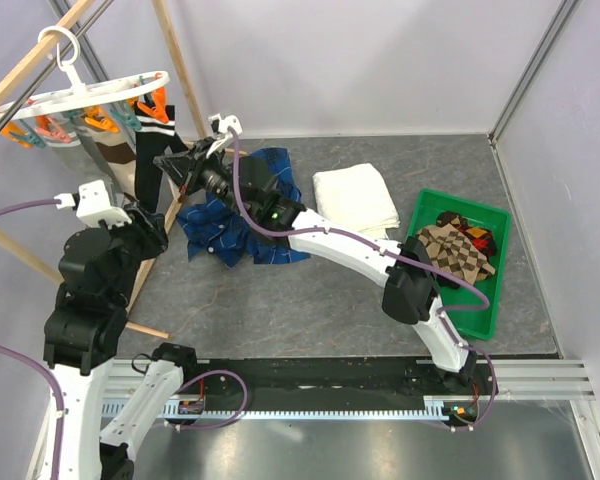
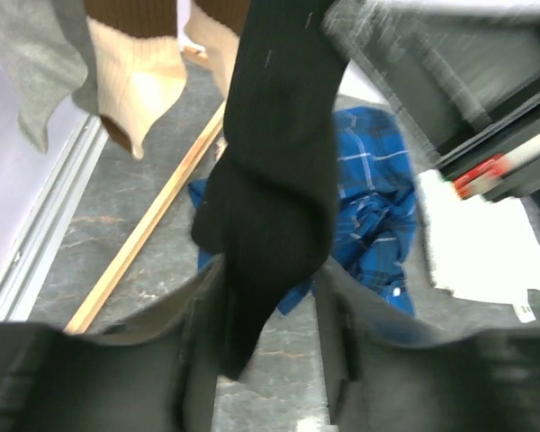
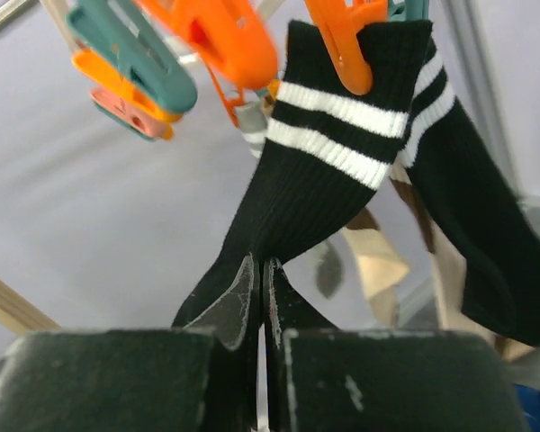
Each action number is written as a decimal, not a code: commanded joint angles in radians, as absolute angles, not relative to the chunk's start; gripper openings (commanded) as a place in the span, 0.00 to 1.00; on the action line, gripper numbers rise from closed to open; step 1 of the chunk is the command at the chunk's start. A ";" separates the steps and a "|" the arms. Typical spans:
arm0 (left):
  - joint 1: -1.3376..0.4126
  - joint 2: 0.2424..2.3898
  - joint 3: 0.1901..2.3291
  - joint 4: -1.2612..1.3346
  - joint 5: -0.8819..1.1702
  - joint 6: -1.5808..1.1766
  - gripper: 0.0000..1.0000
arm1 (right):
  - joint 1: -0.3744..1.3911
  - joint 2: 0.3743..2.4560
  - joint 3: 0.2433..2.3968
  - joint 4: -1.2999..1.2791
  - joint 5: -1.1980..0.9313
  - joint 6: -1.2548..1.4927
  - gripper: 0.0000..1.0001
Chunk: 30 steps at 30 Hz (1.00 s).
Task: Remove the socks clipped to the hanger
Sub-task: Remove the sock from the hanger.
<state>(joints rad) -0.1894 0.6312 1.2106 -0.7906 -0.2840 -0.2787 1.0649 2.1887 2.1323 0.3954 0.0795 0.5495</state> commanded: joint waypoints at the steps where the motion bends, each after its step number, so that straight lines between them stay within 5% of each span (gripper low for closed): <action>1: -0.189 0.670 1.357 -0.816 -0.216 -0.259 0.57 | 1.127 2.076 2.095 0.401 0.153 0.301 0.00; 19: -0.189 0.940 1.908 -0.721 -0.003 -0.317 0.54 | 1.336 2.037 2.036 0.443 0.380 -0.195 0.00; 30: -0.189 1.019 1.855 -0.713 -0.089 -0.285 0.53 | 1.355 2.042 2.016 0.480 0.367 -0.213 0.00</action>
